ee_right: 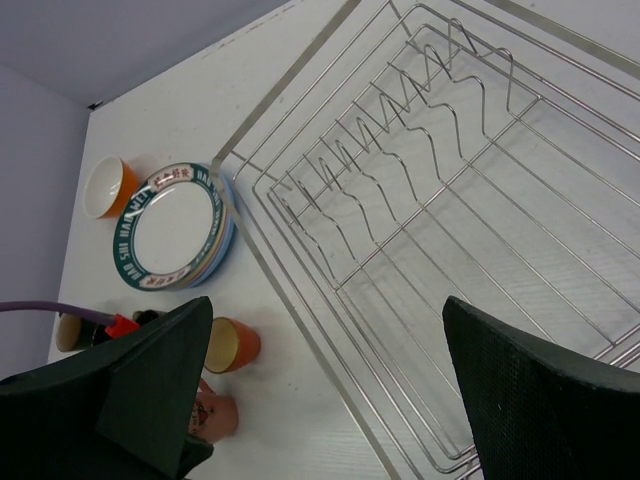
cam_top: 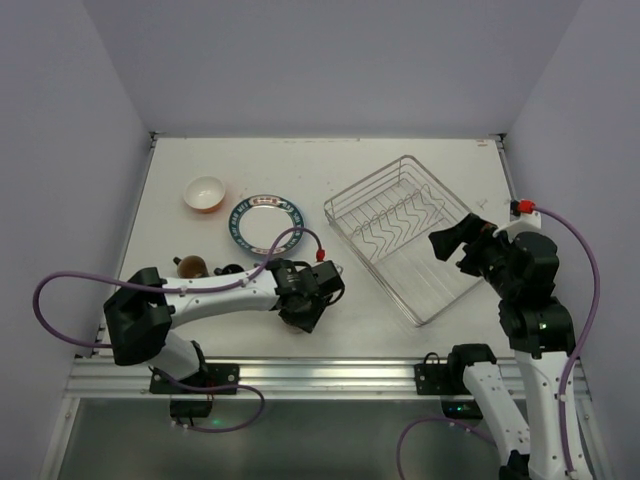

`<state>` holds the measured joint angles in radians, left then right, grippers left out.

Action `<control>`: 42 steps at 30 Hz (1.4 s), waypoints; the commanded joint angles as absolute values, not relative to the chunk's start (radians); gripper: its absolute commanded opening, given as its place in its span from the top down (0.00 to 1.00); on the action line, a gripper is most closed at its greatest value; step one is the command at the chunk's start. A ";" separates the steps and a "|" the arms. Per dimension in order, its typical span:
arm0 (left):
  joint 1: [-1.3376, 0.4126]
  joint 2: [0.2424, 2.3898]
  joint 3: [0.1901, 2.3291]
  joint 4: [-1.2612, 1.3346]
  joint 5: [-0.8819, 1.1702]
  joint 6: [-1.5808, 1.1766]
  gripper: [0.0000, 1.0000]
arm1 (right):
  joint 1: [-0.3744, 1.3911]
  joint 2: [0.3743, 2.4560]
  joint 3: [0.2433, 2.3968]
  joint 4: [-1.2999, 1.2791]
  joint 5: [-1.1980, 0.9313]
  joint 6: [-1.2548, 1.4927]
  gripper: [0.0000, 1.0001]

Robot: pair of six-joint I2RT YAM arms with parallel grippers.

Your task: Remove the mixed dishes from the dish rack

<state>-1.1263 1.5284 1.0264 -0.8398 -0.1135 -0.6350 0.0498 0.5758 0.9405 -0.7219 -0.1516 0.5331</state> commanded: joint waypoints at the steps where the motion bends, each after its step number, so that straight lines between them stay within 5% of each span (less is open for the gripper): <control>1: -1.131 1.519 1.069 -0.862 -0.169 -0.627 0.55 | 0.057 0.577 0.957 -0.718 -0.156 0.511 0.01; 4: -1.132 1.438 1.103 -0.879 -0.256 -0.638 0.24 | 0.060 0.581 0.954 -0.713 -0.152 0.508 0.01; 5: -1.131 1.412 1.106 -0.876 -0.270 -0.634 0.04 | 0.060 0.587 0.954 -0.712 -0.158 0.505 0.01; 6: -1.131 1.387 1.114 -0.871 -0.290 -0.630 0.00 | 0.060 0.589 0.954 -0.710 -0.160 0.497 0.01; 13: -1.050 1.200 1.140 -0.832 -0.377 -0.545 0.00 | 0.075 0.594 0.977 -0.703 -0.086 0.434 0.01; 17: -0.942 1.140 1.027 -0.612 -0.218 -0.442 0.00 | 0.075 0.580 0.951 -0.683 -0.054 0.431 0.01; 42: -0.939 1.061 0.914 -0.733 -0.314 -0.531 0.00 | 0.080 0.621 0.965 -0.704 -0.078 0.446 0.01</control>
<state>-0.9390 1.0664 0.9070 -0.7254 -0.2699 -0.5140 0.0738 0.6170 0.9443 -0.7326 -0.0544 0.4549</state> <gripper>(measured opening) 0.996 0.989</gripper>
